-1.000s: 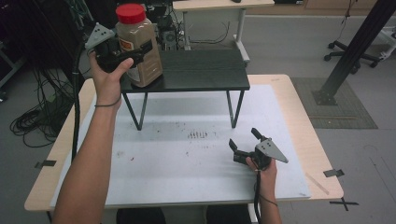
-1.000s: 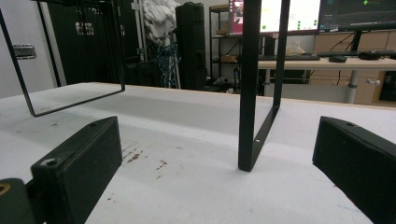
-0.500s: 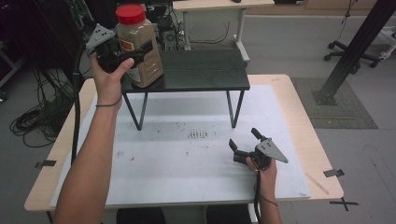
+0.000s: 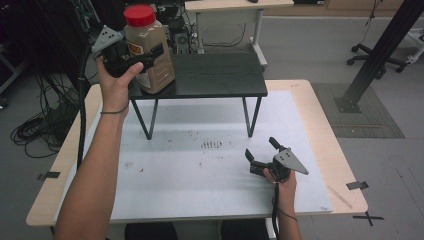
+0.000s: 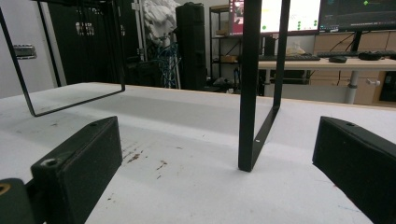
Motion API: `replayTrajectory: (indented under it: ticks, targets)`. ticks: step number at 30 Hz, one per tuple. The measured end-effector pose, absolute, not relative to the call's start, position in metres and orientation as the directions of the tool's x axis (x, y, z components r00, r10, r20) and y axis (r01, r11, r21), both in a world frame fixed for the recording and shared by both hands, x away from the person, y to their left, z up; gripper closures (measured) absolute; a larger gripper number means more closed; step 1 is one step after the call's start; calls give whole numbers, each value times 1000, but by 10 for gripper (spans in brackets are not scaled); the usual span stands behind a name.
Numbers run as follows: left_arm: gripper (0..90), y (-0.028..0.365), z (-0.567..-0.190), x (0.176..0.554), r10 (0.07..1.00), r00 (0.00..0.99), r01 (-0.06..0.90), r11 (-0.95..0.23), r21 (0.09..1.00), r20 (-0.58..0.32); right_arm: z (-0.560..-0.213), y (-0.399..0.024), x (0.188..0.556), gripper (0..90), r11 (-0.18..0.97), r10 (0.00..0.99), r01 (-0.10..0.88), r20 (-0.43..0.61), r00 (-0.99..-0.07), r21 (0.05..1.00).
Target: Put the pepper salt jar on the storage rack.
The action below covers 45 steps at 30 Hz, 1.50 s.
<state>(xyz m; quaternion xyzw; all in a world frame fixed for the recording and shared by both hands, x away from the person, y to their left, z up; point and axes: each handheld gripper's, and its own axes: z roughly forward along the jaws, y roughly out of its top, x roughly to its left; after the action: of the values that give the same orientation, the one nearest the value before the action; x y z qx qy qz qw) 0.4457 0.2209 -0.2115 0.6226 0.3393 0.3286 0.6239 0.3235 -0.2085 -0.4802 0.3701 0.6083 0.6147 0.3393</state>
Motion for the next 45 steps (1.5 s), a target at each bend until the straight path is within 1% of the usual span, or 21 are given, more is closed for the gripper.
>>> replayTrajectory:
  ticks: [10,23,32,45]
  targets:
    - [234,221,-211,446,832,555,9,6,1000,-10,-480,-208,324,12,-29,867,33,42,-496,999]
    - [180,222,-211,447,839,543,6,5,1000,-7,-480,-208,324,12,-28,867,33,41,-496,999]
    - [169,222,-211,447,839,544,6,10,1000,-12,-480,-208,324,12,-27,867,33,40,-496,999]
    - [129,224,-210,447,835,550,13,25,1000,-29,-480,-208,323,12,-28,867,32,41,-496,999]
